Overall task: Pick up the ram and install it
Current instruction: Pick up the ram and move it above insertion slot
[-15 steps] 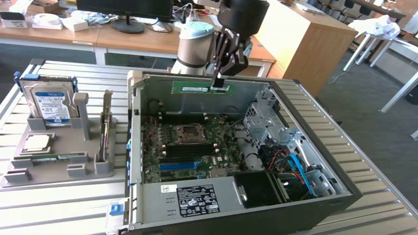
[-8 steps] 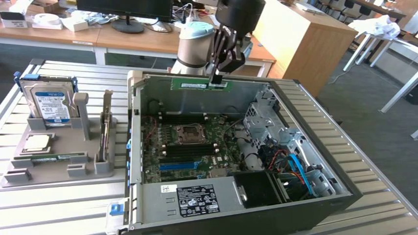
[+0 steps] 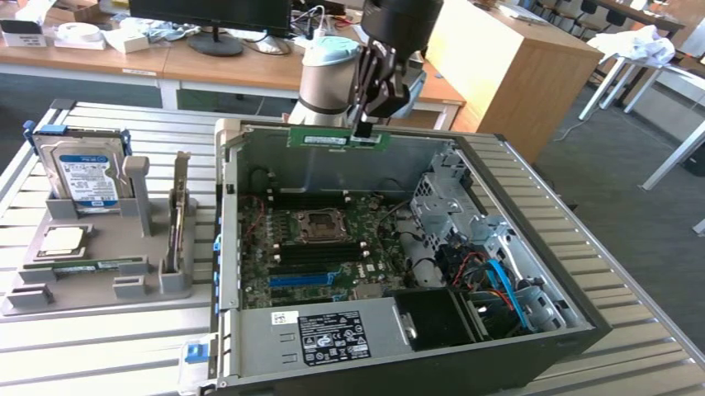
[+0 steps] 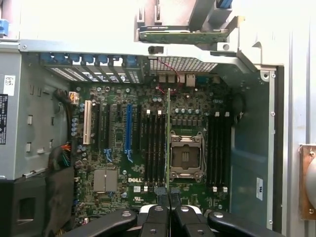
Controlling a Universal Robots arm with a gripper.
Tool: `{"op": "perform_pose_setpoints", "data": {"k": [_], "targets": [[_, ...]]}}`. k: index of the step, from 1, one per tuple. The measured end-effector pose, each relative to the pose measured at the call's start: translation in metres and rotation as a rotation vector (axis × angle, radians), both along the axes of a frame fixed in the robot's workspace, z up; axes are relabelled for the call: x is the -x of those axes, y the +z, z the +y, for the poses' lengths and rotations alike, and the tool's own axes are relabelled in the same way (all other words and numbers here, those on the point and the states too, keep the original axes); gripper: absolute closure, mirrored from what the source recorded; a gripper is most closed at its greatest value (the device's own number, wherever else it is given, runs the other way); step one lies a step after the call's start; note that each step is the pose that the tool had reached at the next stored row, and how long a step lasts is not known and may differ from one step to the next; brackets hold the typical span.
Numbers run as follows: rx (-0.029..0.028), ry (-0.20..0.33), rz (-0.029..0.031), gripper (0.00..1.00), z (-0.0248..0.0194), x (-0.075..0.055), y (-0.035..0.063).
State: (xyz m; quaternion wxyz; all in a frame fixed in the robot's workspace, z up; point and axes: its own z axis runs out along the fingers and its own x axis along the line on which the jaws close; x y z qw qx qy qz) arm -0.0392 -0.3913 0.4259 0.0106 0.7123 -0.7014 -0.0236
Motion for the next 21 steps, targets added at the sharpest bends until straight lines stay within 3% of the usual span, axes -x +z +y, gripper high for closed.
{"op": "perform_pose_setpoints", "data": {"k": [7, 21], "targets": [[0.0, 0.0, 0.0, 0.89, 0.0001, 0.0, -0.0024], [0.0001, 0.0, -0.0001, 0.89, -0.001, 0.0, -0.0217]]}}
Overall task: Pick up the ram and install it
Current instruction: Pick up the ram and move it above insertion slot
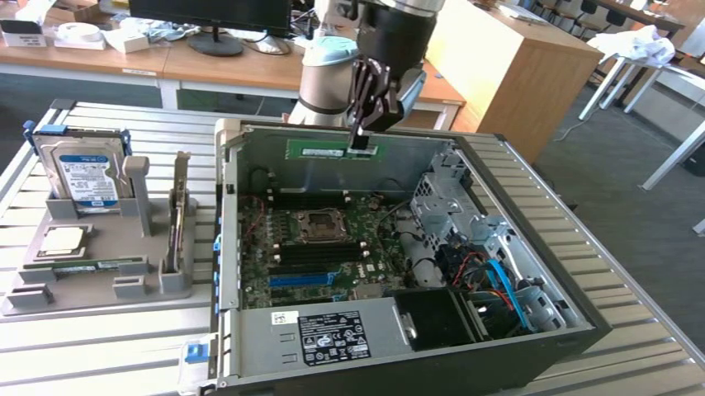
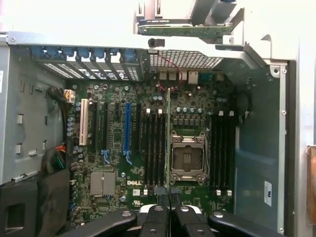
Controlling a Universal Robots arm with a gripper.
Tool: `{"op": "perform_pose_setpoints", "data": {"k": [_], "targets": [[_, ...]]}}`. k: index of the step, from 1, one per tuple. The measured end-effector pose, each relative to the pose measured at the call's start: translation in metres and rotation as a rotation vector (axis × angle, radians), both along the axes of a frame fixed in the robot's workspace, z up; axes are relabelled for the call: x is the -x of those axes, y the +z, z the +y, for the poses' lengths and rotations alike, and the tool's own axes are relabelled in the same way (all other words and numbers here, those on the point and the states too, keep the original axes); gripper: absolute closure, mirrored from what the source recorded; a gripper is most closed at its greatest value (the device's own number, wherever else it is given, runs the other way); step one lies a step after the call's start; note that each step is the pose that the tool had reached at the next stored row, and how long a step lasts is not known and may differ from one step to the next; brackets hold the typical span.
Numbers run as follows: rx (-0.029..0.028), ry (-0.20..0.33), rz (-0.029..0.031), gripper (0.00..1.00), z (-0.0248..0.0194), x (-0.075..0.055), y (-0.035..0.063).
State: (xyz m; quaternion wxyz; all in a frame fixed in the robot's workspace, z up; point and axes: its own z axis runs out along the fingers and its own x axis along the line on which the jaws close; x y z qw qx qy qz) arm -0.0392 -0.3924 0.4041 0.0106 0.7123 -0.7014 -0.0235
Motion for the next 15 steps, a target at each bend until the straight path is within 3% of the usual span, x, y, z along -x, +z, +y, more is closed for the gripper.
{"op": "perform_pose_setpoints", "data": {"k": [15], "targets": [[-0.0003, 0.0, -0.0002, 0.89, -0.0022, 0.0, -0.0257]]}}
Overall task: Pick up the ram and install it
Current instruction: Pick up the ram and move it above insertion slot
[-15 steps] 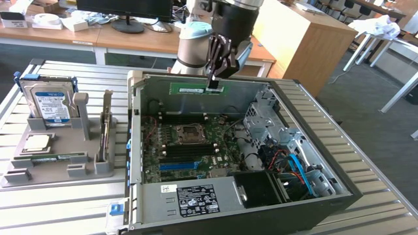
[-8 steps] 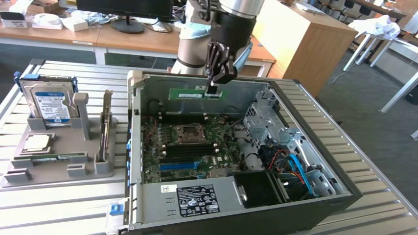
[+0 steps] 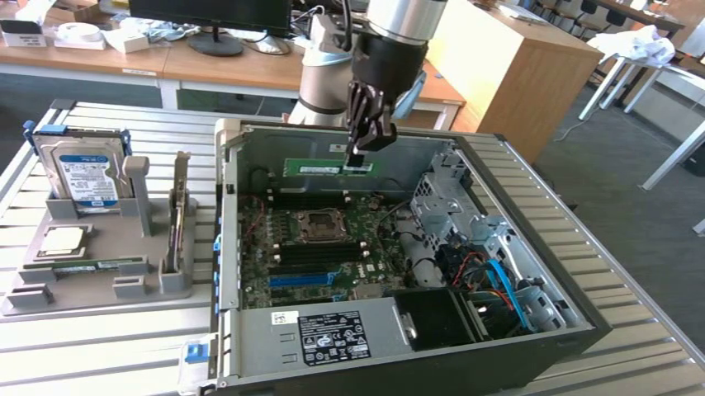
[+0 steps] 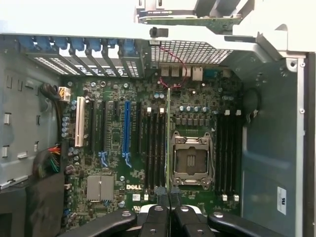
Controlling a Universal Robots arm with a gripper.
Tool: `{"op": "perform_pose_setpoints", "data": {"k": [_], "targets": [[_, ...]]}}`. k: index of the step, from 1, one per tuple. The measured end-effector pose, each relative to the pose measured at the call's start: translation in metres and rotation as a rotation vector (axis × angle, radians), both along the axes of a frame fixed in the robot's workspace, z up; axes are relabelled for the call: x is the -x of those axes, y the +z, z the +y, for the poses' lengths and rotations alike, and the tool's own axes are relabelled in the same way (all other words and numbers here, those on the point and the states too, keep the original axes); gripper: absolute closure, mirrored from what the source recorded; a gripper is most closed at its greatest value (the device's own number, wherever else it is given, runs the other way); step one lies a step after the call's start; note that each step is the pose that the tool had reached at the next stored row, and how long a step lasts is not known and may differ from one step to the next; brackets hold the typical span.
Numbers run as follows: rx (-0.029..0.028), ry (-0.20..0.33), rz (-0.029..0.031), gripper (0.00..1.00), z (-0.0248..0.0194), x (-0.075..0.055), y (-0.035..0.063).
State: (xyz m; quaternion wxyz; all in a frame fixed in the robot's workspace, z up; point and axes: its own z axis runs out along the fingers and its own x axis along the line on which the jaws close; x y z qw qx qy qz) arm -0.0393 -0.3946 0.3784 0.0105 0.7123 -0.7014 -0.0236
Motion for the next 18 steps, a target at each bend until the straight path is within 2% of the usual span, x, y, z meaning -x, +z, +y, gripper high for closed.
{"op": "perform_pose_setpoints", "data": {"k": [7, 18], "targets": [[0.0001, 0.0, 0.0, 0.89, -0.0014, 0.0, -0.0105], [0.0002, -0.007, 0.0001, 0.89, -0.0015, -0.001, -0.0119]]}}
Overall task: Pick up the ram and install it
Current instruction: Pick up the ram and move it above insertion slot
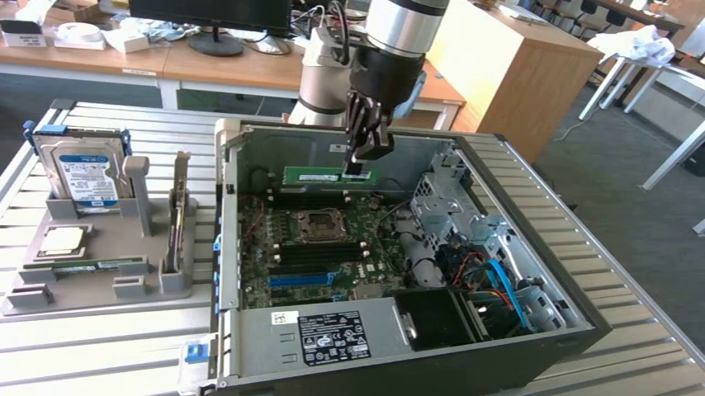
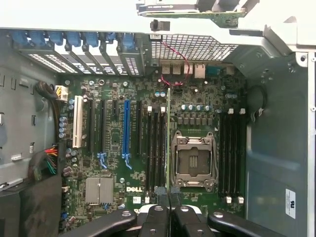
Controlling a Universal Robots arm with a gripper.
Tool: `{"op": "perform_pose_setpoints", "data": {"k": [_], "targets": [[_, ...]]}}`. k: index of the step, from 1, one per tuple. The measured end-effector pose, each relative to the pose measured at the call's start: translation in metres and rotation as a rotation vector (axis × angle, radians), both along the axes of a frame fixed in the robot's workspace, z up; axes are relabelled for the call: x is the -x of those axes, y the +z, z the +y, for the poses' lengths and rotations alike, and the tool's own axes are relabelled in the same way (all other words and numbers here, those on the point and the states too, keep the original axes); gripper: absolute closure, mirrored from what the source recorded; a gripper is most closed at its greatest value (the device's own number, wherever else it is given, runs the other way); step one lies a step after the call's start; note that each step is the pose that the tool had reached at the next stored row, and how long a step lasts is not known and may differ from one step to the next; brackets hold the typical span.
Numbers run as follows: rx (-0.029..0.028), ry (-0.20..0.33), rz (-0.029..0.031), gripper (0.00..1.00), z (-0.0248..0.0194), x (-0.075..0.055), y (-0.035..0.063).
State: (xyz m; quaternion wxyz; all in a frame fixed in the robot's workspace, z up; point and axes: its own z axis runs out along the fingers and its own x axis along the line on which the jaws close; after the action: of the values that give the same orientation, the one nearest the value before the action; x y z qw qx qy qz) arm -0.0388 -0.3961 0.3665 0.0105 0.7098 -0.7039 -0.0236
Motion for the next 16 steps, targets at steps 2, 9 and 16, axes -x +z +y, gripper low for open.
{"op": "perform_pose_setpoints", "data": {"k": [2, 9, 16], "targets": [[0.0001, -0.001, 0.0, 0.89, 0.0, 0.0, 0.0], [-0.0001, -0.001, 0.0006, 0.89, -0.0005, -0.0051, -0.0002], [0.0, -0.001, 0.0021, 0.89, -0.0056, -0.0079, -0.0002]]}}
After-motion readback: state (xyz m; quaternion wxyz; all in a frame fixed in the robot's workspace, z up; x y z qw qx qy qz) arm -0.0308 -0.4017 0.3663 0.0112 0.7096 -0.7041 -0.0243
